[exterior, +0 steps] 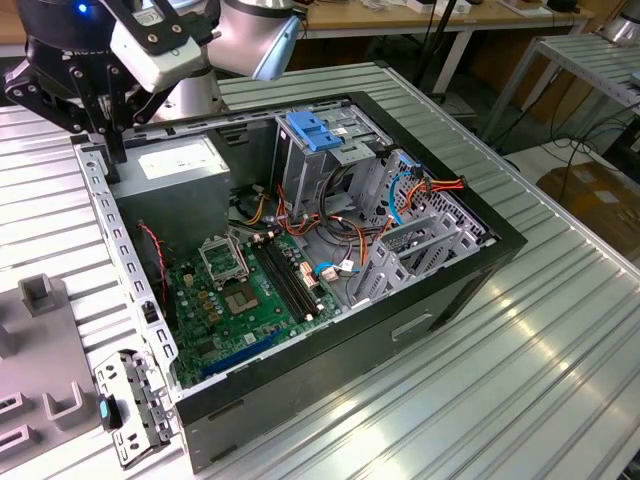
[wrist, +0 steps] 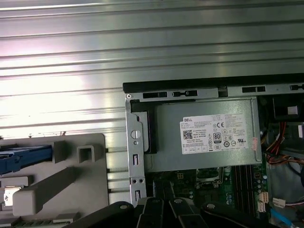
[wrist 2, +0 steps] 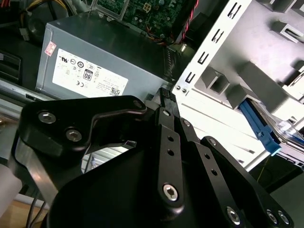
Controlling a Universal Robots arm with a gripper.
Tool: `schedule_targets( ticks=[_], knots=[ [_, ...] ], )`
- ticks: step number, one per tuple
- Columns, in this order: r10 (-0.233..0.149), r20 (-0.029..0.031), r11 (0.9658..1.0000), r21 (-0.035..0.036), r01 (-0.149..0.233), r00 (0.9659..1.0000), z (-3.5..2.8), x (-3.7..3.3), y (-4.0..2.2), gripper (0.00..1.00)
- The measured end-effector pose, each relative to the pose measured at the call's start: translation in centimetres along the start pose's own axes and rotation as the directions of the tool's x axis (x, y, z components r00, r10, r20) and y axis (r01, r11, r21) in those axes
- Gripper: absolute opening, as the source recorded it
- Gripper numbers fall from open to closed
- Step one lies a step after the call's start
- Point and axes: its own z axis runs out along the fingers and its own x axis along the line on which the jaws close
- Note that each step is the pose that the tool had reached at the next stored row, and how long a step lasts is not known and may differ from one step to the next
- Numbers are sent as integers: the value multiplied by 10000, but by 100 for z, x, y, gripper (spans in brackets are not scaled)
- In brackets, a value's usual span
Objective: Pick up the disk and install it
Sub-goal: 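Reach for the disk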
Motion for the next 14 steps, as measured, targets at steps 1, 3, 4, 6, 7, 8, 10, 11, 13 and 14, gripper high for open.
schedule_targets(
  ticks=[1, 3, 4, 6, 7, 8, 10, 11, 13, 14],
  knots=[
    [0, 0, 10000, 0, 0, 10000, 0, 7, -1, 11],
    [0, -1, 10000, 0, 0, 10000, 0, 21, -2, 11],
    [0, -2, 10000, 0, 0, 10000, 0, 29, -2, 11],
    [-1, -2, 10000, 0, 1, 10000, -1, 42, -3, 11],
    [0, -3, 10000, 0, 0, 10000, -1, 50, -4, 11],
    [0, -2, 10000, 0, 0, 10000, -1, 57, -4, 11],
    [-1, -3, 10000, 0, 1, 10000, -1, 79, -6, 11],
    [0, -5, 10000, 0, 0, 10000, -2, 85, -7, 11],
    [0, -7, 10000, 0, 0, 10000, -2, 96, -7, 11],
    [0, -8, 10000, 1, 0, 10000, -2, 102, -8, 11]
  ],
)
